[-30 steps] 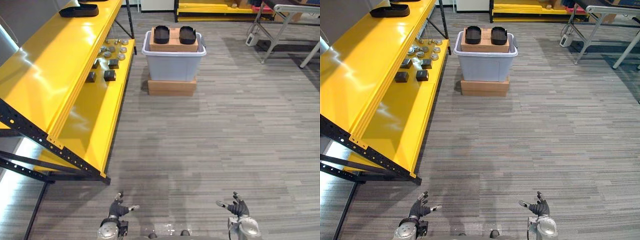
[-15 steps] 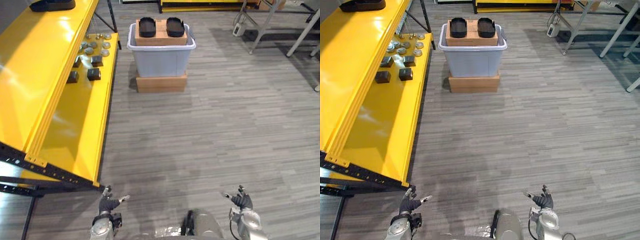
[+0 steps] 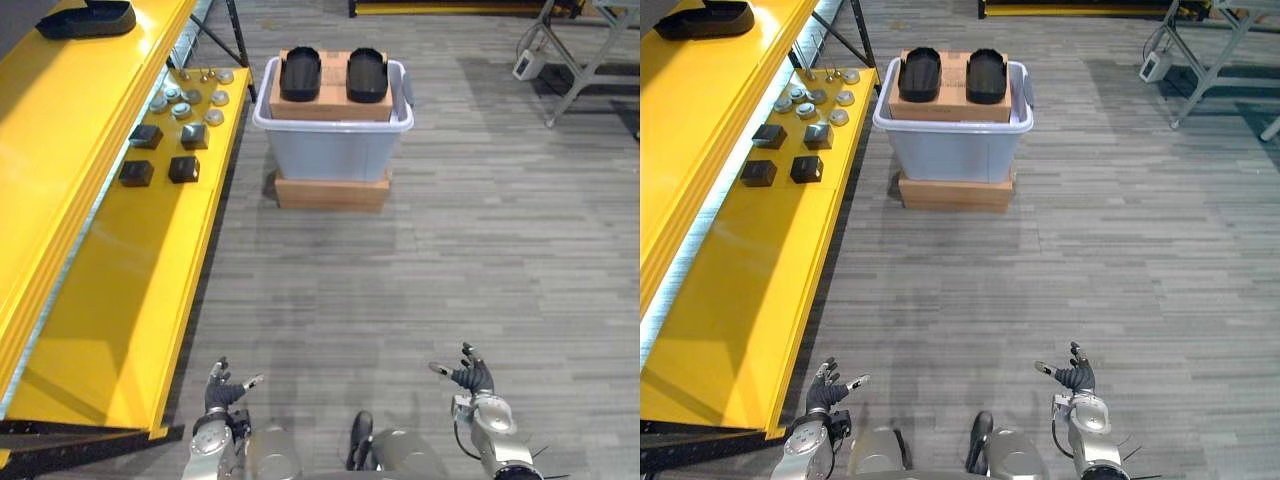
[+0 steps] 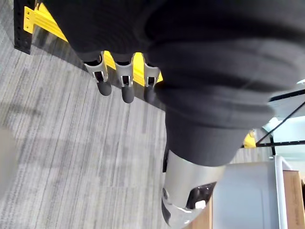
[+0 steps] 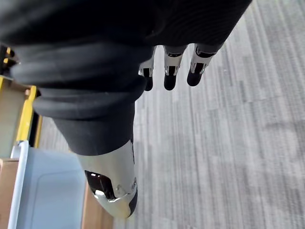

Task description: Walk over and take plastic housings, then place them on the shelf

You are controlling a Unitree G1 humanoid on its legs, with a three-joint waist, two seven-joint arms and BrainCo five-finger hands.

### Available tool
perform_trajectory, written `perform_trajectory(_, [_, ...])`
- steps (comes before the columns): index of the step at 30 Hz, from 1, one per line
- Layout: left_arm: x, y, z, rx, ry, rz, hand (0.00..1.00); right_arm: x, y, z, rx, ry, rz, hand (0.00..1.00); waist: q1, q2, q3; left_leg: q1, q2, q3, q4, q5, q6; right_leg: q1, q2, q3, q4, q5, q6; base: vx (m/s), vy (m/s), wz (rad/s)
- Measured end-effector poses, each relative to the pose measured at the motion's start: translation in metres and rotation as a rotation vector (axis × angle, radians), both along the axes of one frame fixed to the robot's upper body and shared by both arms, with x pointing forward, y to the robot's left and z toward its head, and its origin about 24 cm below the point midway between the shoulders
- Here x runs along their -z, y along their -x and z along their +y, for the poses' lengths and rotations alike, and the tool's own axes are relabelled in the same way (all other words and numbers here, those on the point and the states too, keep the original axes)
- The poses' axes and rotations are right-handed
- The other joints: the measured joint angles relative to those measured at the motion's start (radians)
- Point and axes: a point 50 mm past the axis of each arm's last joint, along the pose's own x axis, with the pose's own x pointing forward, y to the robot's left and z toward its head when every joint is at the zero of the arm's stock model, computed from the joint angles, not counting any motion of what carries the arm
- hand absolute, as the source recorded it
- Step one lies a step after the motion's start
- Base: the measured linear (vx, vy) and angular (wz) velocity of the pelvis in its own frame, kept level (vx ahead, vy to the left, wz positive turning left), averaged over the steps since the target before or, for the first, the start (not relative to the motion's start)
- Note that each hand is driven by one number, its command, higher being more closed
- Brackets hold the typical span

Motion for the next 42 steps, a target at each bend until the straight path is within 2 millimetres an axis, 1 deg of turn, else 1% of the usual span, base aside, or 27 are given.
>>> perform_trajectory(2, [0.002, 0.002, -0.006, -0.004, 0.019, 0.006, 0.0, 0.004, 0.007, -0.006, 0.032, 0.005, 0.027, 0.0, 0.021, 0.03, -0.004, 0.007, -0.039, -0.048, -0.238, 0.113, 0.016, 0.062, 0.02, 0.033, -0.026, -0.034, 0.043, 0.58, 0.111, -0.58])
perform_trajectory(3, [0.003, 0.004, -0.005, -0.009, 0.018, 0.016, 0.0, 0.008, 0.011, -0.002, 0.036, 0.0, 0.046, 0.0, 0.033, 0.015, -0.011, 0.015, -0.057, -0.067, -0.198, 0.251, 0.089, 0.103, 0.013, 0.068, -0.029, -0.07, 0.068, 0.61, 0.149, -0.55])
perform_trajectory(4, [0.004, 0.005, -0.004, -0.01, 0.015, 0.022, 0.0, 0.01, 0.013, 0.002, 0.038, -0.012, 0.054, 0.0, 0.027, -0.013, -0.027, 0.008, -0.084, -0.068, -0.175, 0.247, 0.124, 0.109, -0.02, 0.071, -0.011, -0.083, 0.083, 0.63, 0.14, -0.22])
perform_trajectory(6, [0.001, -0.003, -0.01, 0.0, 0.029, -0.002, 0.0, 0.012, 0.017, 0.001, 0.042, -0.012, 0.065, 0.0, 0.02, -0.025, -0.042, -0.003, -0.104, -0.065, -0.132, 0.193, 0.145, 0.047, -0.067, 0.09, 0.128, -0.094, 0.1, 0.57, 0.145, 0.09])
perform_trajectory(7, [0.001, -0.003, -0.009, -0.002, 0.029, -0.001, 0.0, 0.017, 0.022, 0.004, 0.048, -0.025, 0.087, 0.0, 0.023, -0.036, -0.044, 0.019, -0.116, -0.051, -0.105, 0.139, 0.151, -0.008, -0.095, 0.115, 0.3, -0.1, 0.113, 0.74, 0.219, -0.03])
perform_trajectory(9, [0.005, 0.003, -0.007, -0.004, 0.024, 0.027, 0.0, 0.022, 0.031, 0.008, 0.06, -0.044, 0.112, 0.0, 0.015, -0.052, -0.044, 0.096, -0.152, -0.055, -0.067, 0.055, 0.172, -0.112, -0.162, 0.148, 0.655, -0.034, 0.213, 0.68, 0.165, 0.12])
perform_trajectory(10, [0.006, 0.005, -0.005, -0.006, 0.02, 0.039, 0.0, 0.025, 0.035, 0.01, 0.057, -0.05, 0.128, 0.0, 0.001, -0.05, -0.043, 0.157, -0.163, -0.063, -0.044, -0.003, 0.184, -0.186, -0.19, 0.159, 0.901, -0.024, 0.227, 0.6, 0.086, 0.25])
perform_trajectory(11, [0.006, 0.006, -0.003, -0.006, 0.014, 0.043, 0.0, 0.027, 0.036, 0.013, 0.053, -0.058, 0.136, 0.0, -0.005, -0.048, -0.041, 0.236, -0.167, -0.07, -0.052, -0.039, 0.189, -0.244, -0.218, 0.14, 1.047, -0.044, 0.187, 0.59, 0.069, 0.17])
perform_trajectory(12, [0.006, 0.006, -0.003, -0.007, 0.015, 0.043, 0.0, 0.027, 0.036, 0.014, 0.049, -0.059, 0.138, 0.0, -0.004, -0.045, -0.042, 0.281, -0.166, -0.076, -0.07, -0.051, 0.189, -0.272, -0.229, 0.12, 1.08, -0.06, 0.155, 0.57, 0.048, 0.1])
perform_trajectory(14, [0.004, 0.002, -0.002, -0.002, 0.014, 0.027, 0.0, 0.026, 0.033, 0.014, 0.047, -0.058, 0.125, 0.0, -0.008, -0.026, -0.046, 0.418, -0.148, -0.102, -0.166, -0.06, 0.184, -0.398, -0.23, 0.054, 1.03, -0.111, 0.085, 0.55, -0.003, 0.12])
perform_trajectory(16, [0.004, 0.001, -0.003, -0.001, 0.016, 0.028, 0.0, 0.026, 0.033, 0.014, 0.045, -0.058, 0.131, 0.0, -0.021, -0.005, -0.035, 0.492, -0.11, -0.115, -0.205, -0.06, 0.183, -0.466, -0.191, 0.026, 0.835, -0.134, 0.082, 0.57, -0.105, 0.31])
perform_trajectory(17, [0.005, 0.002, -0.003, -0.002, 0.018, 0.035, 0.0, 0.026, 0.033, 0.015, 0.042, -0.059, 0.132, 0.0, -0.035, 0.011, -0.035, 0.529, -0.073, -0.124, -0.212, -0.062, 0.178, -0.494, -0.14, 0.041, 0.569, -0.095, 0.103, 0.61, -0.158, 0.41])
perform_trajectory(18, [0.006, 0.003, -0.002, -0.003, 0.015, 0.041, 0.0, 0.027, 0.034, 0.015, 0.041, -0.059, 0.135, 0.0, -0.038, 0.01, -0.036, 0.544, -0.064, -0.127, -0.214, -0.066, 0.171, -0.497, -0.121, 0.062, 0.456, -0.051, 0.109, 0.62, -0.183, 0.5])
perform_trajectory(19, [0.007, 0.006, 0.0, -0.003, 0.008, 0.051, 0.0, 0.029, 0.038, 0.015, 0.044, -0.059, 0.147, 0.0, -0.043, 0.0, -0.041, 0.566, -0.059, -0.133, -0.22, -0.083, 0.13, -0.494, -0.103, 0.097, 0.292, 0.034, 0.117, 0.42, -0.153, 0.59])
perform_trajectory(20, [0.008, 0.009, 0.003, -0.002, -0.002, 0.062, 0.0, 0.032, 0.048, 0.014, 0.051, -0.058, 0.173, 0.0, -0.049, -0.025, -0.053, 0.601, -0.058, -0.14, -0.218, -0.124, 0.066, -0.496, -0.105, 0.147, 0.198, 0.172, 0.115, 0.42, -0.186, 0.68])
perform_trajectory(21, [0.01, 0.011, 0.003, -0.002, -0.001, 0.075, 0.0, 0.034, 0.053, 0.013, 0.055, -0.056, 0.188, 0.0, -0.056, -0.03, -0.061, 0.617, -0.051, -0.15, -0.215, -0.143, 0.049, -0.496, -0.104, 0.164, 0.23, 0.257, 0.082, 0.56, -0.307, 0.69])
perform_trajectory(23, [0.014, 0.014, -0.002, -0.005, 0.017, 0.095, 0.0, 0.035, 0.057, 0.011, 0.058, -0.054, 0.202, 0.0, -0.061, -0.004, -0.083, 0.593, -0.004, -0.174, -0.125, -0.142, 0.027, -0.507, -0.087, 0.127, 0.314, 0.202, 0.04, 0.62, -0.35, 0.5])
perform_trajectory(25, [0.013, 0.008, -0.011, -0.008, 0.043, 0.076, 0.0, 0.031, 0.054, 0.013, 0.057, -0.059, 0.169, 0.0, -0.062, 0.023, -0.068, 0.438, 0.059, -0.169, 0.235, -0.065, -0.035, -0.43, -0.051, 0.078, 0.294, 0.154, 0.005, 0.49, -0.288, 0.44])
perform_trajectory(26, [0.015, 0.012, -0.014, -0.017, 0.058, 0.082, 0.0, 0.031, 0.052, 0.017, 0.054, -0.066, 0.165, 0.0, -0.051, 0.035, -0.067, 0.358, 0.121, -0.146, 0.432, -0.045, -0.042, -0.359, -0.014, 0.066, 0.253, 0.141, -0.013, 0.47, -0.232, 0.13])
perform_trajectory(28, [0.016, 0.014, -0.015, -0.016, 0.061, 0.092, 0.0, 0.032, 0.05, 0.024, 0.061, -0.091, 0.149, 0.0, -0.035, 0.018, -0.065, 0.307, 0.152, -0.1, 0.492, -0.073, -0.03, -0.255, -0.001, 0.055, 0.19, 0.135, -0.023, 0.45, -0.193, -0.02])
perform_trajectory(29, [0.016, 0.012, -0.019, -0.011, 0.07, 0.084, 0.0, 0.032, 0.051, 0.022, 0.084, -0.1, 0.144, 0.0, -0.029, 0.005, -0.066, 0.286, 0.148, -0.062, 0.383, -0.095, -0.03, -0.194, -0.009, 0.06, 0.146, 0.136, -0.025, 0.41, -0.169, 0.01])
perform_trajectory(33, [0.013, 0.008, -0.021, -0.007, 0.072, 0.066, 0.0, 0.03, 0.048, 0.015, 0.128, -0.106, 0.125, 0.0, -0.03, 0.026, -0.07, 0.264, 0.127, -0.106, 0.034, -0.077, -0.045, -0.149, -0.012, 0.086, 0.102, 0.135, -0.017, 0.3, -0.007, -0.28])
perform_trajectory(35, [0.015, 0.009, -0.026, -0.002, 0.084, 0.074, 0.0, 0.031, 0.058, 0.003, 0.16, -0.086, 0.148, 0.0, -0.037, 0.081, -0.074, 0.28, 0.129, -0.13, -0.135, 0.086, -0.034, -0.126, 0.011, 0.109, 0.086, 0.112, 0.029, 0.21, 0.157, -0.31])
perform_trajectory(36, [0.015, 0.009, -0.025, 0.002, 0.08, 0.077, 0.0, 0.032, 0.061, 0.003, 0.175, -0.091, 0.159, 0.0, -0.042, 0.08, -0.076, 0.296, 0.122, -0.132, -0.154, 0.077, -0.036, -0.122, 0.006, 0.113, 0.086, 0.109, 0.035, 0.19, 0.189, -0.06])
perform_trajectory(38, [0.014, 0.01, -0.017, 0.005, 0.058, 0.079, 0.0, 0.035, 0.07, 0.003, 0.197, -0.101, 0.178, 0.0, -0.053, 0.046, -0.09, 0.339, 0.078, -0.103, -0.242, 0.098, -0.013, -0.127, -0.043, 0.134, 0.088, 0.094, 0.067, 0.15, 0.151, -0.03])
perform_trajectory(39, [0.014, 0.011, -0.015, 0.004, 0.052, 0.081, 0.0, 0.035, 0.07, 0.002, 0.205, -0.101, 0.172, 0.0, -0.053, 0.043, -0.092, 0.345, 0.07, -0.094, -0.254, 0.099, -0.012, -0.13, -0.047, 0.14, 0.088, 0.092, 0.072, 0.12, 0.133, -0.23])
perform_trajectory(42, [0.013, 0.012, -0.003, 0.007, 0.017, 0.084, 0.0, 0.017, 0.055, -0.008, 0.241, -0.069, 0.065, 0.0, -0.054, 0.038, -0.096, 0.351, 0.041, -0.062, -0.297, 0.108, 0.003, -0.159, -0.075, 0.169, 0.087, 0.093, 0.091, 0.07, 0.093, -0.25])
